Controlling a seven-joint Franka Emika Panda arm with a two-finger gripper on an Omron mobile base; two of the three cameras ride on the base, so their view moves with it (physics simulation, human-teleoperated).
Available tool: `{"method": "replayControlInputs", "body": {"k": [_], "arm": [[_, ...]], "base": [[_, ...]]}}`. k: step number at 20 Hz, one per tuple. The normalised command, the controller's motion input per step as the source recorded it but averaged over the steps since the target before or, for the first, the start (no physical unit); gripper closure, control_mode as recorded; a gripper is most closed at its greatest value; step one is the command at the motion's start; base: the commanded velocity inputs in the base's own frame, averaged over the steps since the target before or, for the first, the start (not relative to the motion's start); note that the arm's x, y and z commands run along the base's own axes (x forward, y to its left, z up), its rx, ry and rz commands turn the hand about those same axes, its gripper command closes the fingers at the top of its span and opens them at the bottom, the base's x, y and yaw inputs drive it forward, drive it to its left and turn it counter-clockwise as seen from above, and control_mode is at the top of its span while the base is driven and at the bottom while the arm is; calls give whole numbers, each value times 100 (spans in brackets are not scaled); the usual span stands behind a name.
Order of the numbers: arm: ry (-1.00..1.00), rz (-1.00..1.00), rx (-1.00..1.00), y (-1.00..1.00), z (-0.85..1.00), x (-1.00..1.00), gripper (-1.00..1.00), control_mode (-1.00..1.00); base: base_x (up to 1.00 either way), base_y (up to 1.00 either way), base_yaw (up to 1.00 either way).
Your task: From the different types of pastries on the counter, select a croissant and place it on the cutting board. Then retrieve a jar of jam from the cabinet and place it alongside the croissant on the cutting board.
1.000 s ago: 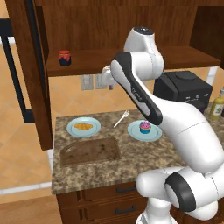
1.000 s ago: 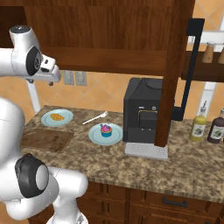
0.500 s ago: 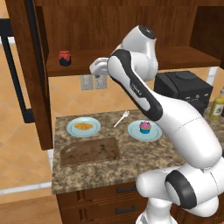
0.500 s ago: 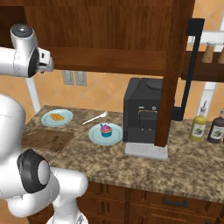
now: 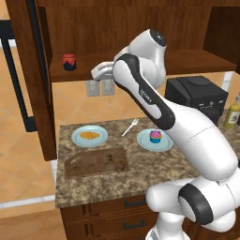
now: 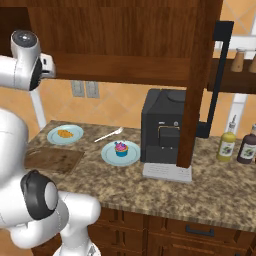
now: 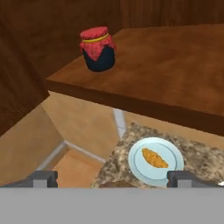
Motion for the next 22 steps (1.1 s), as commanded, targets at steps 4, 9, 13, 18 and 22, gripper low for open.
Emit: {"method": "replayControlInputs", "body": {"k": [4,9,13,18,22], "arm": [[-18,46,0,4,37,1,-100,-100],[-5,14,0,55,8,17,-100,-100],[0,0,-1,70,24,62,-100,-100],[1,0,0,9,55,42,-100,-100],[1,0,0,11,8,11,-100,-100]], "base": [[0,0,0],[0,0,0],[0,0,0],[0,0,0],[0,0,0]]}}
